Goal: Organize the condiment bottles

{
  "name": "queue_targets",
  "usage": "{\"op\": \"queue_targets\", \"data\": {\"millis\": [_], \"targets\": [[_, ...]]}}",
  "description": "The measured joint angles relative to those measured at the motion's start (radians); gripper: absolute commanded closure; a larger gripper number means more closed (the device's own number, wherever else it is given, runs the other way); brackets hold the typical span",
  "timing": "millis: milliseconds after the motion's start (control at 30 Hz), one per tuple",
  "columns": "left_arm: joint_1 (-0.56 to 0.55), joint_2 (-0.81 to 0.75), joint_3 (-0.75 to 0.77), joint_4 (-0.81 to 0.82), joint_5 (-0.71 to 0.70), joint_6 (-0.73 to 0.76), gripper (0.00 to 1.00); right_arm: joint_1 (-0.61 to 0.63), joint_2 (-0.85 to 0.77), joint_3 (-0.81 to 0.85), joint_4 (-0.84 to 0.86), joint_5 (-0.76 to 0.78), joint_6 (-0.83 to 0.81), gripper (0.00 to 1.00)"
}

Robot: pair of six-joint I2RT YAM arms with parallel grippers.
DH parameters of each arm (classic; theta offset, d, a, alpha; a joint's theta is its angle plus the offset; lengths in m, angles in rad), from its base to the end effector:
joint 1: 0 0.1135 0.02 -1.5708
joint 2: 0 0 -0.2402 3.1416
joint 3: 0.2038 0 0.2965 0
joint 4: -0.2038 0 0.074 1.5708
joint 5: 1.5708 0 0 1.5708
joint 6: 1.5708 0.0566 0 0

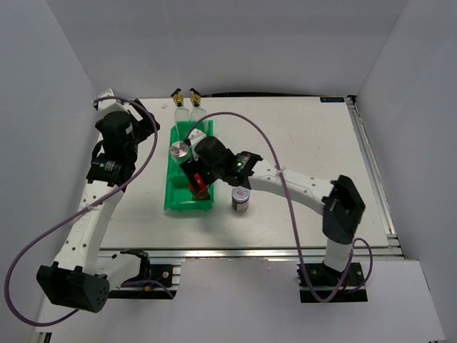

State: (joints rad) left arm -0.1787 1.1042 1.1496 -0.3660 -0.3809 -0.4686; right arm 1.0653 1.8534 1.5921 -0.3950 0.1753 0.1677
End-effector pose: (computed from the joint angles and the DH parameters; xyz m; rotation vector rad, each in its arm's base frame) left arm 0.3180 -0.0361 0.3613 -0.5221 1.7942 -0.0865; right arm 0.2439 0.4202 0.2480 -0.8912 2.0756 0.4802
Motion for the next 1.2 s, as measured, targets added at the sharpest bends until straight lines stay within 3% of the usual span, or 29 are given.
{"op": "queue_targets", "data": {"millis": [100,300,467,567,833,1200], "targets": [[0.0,-0.022,0.044,0.0,0.031,0.0,0.02,0.0,-0.115,-0.052,0.013,0.07,0.019,0.11],[-0.02,-0.022,0.122,0.038,0.135,-0.01,0.02,-0.067,-0.551,-0.316,0.077,0.18,0.064,0.11],[-0.273,0.068,0.182,0.051,0.116,0.03,0.02,-0.446,-0.738,-0.48,0.07,0.167,0.172,0.1],[-0.421,0.156,0.21,0.051,0.13,0.066,0.02,-0.605,-0.818,-0.612,0.023,0.165,0.205,0.11],[-0.691,0.349,0.178,0.016,0.155,0.158,0.02,-0.804,-0.94,-0.691,-0.052,0.105,0.217,0.11],[-0.731,0.522,0.061,-0.041,0.234,0.202,0.02,-0.836,-0.896,-0.723,-0.053,0.005,0.208,0.11]]}}
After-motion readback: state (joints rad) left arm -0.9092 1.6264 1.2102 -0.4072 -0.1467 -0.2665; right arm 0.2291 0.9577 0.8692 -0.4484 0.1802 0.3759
